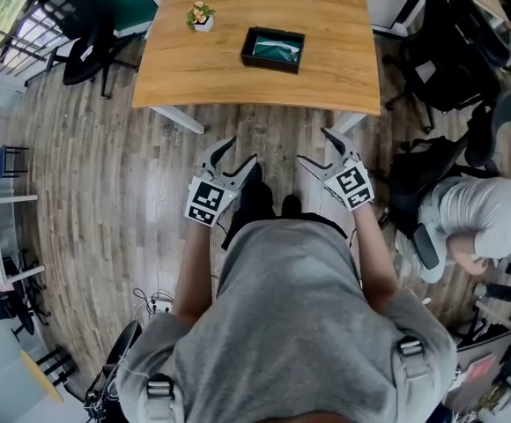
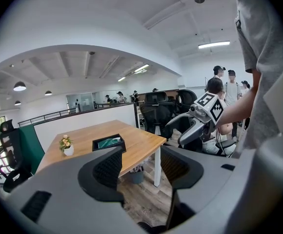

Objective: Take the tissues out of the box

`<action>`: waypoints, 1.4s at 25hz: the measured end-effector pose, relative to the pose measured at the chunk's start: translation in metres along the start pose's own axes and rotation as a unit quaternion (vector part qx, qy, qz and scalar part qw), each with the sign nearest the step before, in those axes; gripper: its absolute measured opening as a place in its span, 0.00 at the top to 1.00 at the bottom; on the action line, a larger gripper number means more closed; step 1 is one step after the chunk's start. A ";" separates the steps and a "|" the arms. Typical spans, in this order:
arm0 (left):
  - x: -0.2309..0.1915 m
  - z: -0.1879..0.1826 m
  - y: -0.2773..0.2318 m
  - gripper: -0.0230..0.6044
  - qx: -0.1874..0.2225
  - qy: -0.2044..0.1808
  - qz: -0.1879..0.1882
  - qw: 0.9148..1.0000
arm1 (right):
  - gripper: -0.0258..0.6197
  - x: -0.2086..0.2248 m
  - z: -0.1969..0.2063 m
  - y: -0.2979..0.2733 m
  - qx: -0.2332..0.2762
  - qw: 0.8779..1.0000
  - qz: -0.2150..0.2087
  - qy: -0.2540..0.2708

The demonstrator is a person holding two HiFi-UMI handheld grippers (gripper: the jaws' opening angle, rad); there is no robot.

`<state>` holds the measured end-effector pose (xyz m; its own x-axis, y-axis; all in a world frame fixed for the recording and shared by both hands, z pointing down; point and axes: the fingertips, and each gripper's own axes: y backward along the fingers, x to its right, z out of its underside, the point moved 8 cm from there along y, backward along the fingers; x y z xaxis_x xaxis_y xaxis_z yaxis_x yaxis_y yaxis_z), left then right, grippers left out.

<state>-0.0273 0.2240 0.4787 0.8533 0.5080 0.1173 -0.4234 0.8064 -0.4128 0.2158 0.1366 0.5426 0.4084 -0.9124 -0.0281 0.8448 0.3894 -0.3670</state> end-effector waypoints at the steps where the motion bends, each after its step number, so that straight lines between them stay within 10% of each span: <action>1: -0.001 0.000 -0.001 0.57 0.001 0.001 -0.002 1.000 | 0.36 0.001 0.000 -0.001 -0.002 1.000 -0.001 0.006; 35: -0.145 -0.011 -0.102 0.57 0.000 0.015 0.043 0.999 | 0.38 0.090 -0.038 -0.115 -0.052 0.998 0.021 0.007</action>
<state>-0.1047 0.0647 0.4938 0.8219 0.5670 0.0543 -0.4962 0.7595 -0.4207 0.1422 0.0052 0.5466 0.4364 -0.8978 -0.0588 0.7860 0.4123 -0.4607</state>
